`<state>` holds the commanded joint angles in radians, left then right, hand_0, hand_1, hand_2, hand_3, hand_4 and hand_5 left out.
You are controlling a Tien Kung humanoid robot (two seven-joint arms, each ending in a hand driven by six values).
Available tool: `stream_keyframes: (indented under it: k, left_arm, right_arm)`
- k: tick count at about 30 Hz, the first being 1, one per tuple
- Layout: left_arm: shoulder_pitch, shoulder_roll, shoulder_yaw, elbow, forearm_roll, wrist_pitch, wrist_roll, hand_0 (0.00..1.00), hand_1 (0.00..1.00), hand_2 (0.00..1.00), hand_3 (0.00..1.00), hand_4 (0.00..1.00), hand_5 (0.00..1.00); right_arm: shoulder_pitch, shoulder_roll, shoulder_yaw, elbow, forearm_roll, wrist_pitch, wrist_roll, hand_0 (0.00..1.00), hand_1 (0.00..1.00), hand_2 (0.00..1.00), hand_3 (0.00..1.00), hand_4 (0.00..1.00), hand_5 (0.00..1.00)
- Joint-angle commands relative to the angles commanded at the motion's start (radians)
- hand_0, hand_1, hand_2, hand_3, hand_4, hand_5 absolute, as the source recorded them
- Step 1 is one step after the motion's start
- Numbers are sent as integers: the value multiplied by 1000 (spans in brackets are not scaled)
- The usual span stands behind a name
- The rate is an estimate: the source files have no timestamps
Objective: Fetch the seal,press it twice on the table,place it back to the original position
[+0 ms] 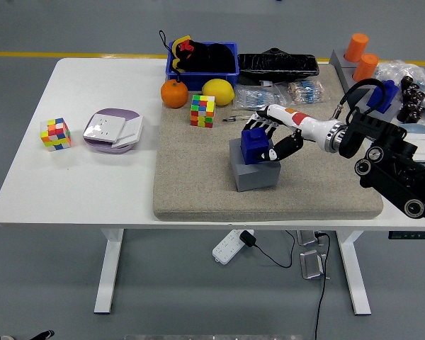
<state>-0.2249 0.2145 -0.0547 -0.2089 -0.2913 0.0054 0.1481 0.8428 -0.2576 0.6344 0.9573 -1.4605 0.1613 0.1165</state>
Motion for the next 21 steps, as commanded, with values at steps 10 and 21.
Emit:
stream_keyframes:
  k: [10, 21]
  left_arm:
    - [-4, 1, -5, -1, 5, 1, -1, 811, 804, 776, 815, 692, 433]
    - [-1, 1, -3, 0, 2, 1, 0, 811, 804, 775, 814, 693, 436]
  right_arm:
    - [0, 3, -2, -7, 12, 7, 8, 733, 715, 699, 789, 998, 22]
    - [-8, 4, 9, -19, 34, 10, 9, 775, 774, 769, 833, 998, 79]
